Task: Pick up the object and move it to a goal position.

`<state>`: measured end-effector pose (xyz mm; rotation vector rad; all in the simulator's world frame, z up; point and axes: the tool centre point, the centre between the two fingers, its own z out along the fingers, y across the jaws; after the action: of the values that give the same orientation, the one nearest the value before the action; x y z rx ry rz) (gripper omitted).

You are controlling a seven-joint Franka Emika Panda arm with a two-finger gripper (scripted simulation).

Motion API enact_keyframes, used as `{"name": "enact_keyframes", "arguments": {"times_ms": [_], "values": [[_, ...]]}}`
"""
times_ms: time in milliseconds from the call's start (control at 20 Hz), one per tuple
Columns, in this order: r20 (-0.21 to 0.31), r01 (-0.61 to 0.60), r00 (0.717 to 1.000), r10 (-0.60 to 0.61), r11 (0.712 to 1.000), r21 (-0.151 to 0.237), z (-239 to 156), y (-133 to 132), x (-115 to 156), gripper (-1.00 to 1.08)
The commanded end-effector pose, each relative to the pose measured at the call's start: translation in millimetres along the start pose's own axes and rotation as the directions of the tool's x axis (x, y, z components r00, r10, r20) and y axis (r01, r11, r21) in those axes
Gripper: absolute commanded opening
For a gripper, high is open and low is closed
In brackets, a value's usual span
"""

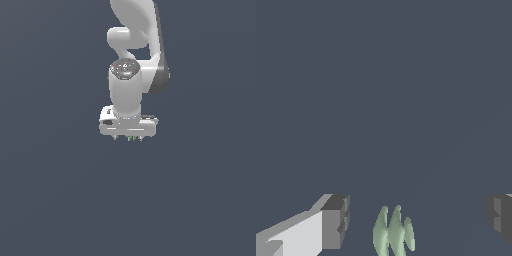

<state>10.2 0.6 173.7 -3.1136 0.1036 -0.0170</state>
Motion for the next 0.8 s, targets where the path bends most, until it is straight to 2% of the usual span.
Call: {"name": "enact_keyframes", "arguments": {"times_ms": [0,450,750], "values": [[0.0,0.0,1.0,0.0,1.0,0.0,0.0,0.0,0.0,1.0],[-0.015,-0.017,1.0,0.018,1.0,0.025,-2.6,-2.9,4.2,1.0],[-0.015,-0.015,1.0,0.016,1.0,0.024,-0.9,-2.9,2.4,1.0]]}}
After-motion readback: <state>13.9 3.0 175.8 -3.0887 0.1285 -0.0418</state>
